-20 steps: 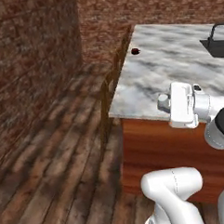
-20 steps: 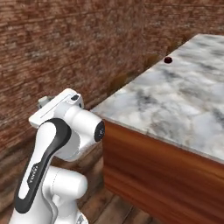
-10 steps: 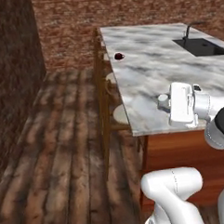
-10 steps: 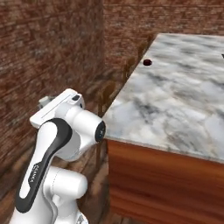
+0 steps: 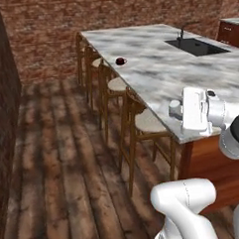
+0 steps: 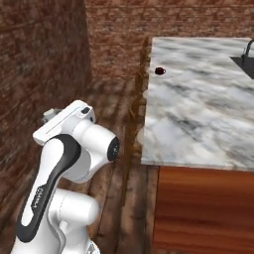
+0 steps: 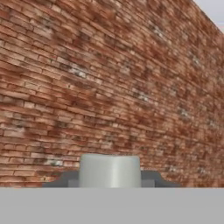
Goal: Pick up the marshmallow and place it in the cup of hot chocolate on the dining counter.
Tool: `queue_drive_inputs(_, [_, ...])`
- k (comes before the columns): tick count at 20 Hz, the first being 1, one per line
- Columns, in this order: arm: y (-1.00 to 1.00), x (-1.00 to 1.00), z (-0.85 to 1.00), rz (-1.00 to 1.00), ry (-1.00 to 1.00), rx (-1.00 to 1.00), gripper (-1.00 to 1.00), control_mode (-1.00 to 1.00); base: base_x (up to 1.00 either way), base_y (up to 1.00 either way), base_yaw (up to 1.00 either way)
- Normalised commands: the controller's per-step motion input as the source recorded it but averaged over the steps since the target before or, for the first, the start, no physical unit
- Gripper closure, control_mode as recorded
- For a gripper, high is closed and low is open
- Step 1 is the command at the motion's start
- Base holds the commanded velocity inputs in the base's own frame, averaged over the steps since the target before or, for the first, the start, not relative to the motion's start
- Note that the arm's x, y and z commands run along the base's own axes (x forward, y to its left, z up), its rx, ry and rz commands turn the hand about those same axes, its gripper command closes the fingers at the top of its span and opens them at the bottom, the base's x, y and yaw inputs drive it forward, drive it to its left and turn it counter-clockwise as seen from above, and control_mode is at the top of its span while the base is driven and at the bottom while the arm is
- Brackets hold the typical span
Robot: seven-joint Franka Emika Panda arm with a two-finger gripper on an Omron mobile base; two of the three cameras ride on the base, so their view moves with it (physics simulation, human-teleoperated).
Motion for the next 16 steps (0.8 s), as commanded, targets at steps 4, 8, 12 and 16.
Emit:
queue_drive_inputs(4, [0.0, 0.0, 0.0, 0.0, 0.0, 0.0, 1.0, 1.0, 0.87, 1.0, -0.47])
queue_drive_inputs(8, [0.0, 0.0, 0.0, 0.0, 0.0, 0.0, 1.0, 1.0, 0.88, 1.0, -0.44])
queue_drive_inputs(12, [0.0, 0.0, 0.0, 0.0, 0.0, 0.0, 1.0, 1.0, 0.95, 1.0, -0.45])
queue_drive_inputs(16, [0.0, 0.0, 0.0, 0.0, 0.0, 0.0, 1.0, 1.0, 1.0, 1.0, -0.46])
